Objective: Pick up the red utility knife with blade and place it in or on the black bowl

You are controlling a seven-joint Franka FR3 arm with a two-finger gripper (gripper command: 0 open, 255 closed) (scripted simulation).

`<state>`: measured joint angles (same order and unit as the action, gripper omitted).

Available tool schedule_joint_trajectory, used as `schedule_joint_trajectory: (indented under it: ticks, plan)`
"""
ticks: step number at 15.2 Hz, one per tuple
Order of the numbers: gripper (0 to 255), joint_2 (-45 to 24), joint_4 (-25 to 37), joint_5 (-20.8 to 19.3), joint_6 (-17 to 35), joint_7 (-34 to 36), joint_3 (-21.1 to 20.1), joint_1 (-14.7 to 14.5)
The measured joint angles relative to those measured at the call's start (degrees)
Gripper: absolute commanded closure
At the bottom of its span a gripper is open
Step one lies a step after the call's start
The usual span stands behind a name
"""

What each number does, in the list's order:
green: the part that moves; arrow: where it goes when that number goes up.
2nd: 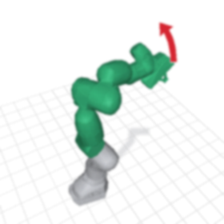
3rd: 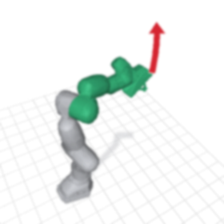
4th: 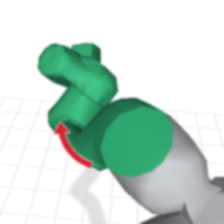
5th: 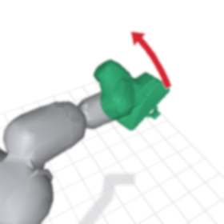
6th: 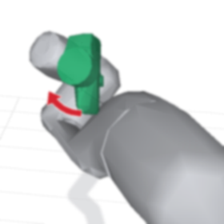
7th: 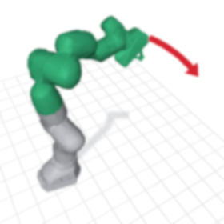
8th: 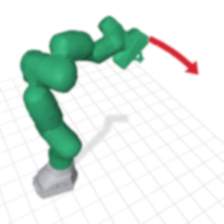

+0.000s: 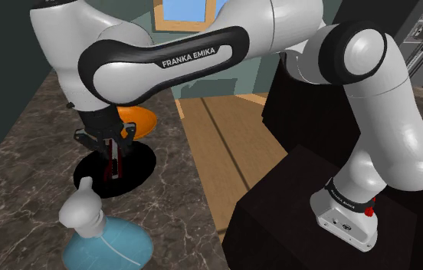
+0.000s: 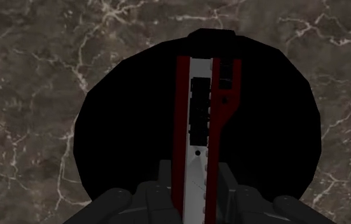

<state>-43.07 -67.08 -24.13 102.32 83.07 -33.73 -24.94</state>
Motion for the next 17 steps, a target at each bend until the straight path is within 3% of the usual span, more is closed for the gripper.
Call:
schedule_joint_trajectory:
  ticks: [8, 14, 15, 17]
  plan:
    - [255, -1.0, -4.6, -0.8, 5.2, 1.0, 0.5, 0.7]
    - [255, -1.3, -4.5, -0.9, 5.5, 1.0, 0.6, 0.6]
    - [0, -1.3, -4.5, -0.9, 5.5, 1.0, 0.6, 0.6]
    - [0, -1.3, -4.5, -0.9, 5.5, 1.0, 0.6, 0.6]
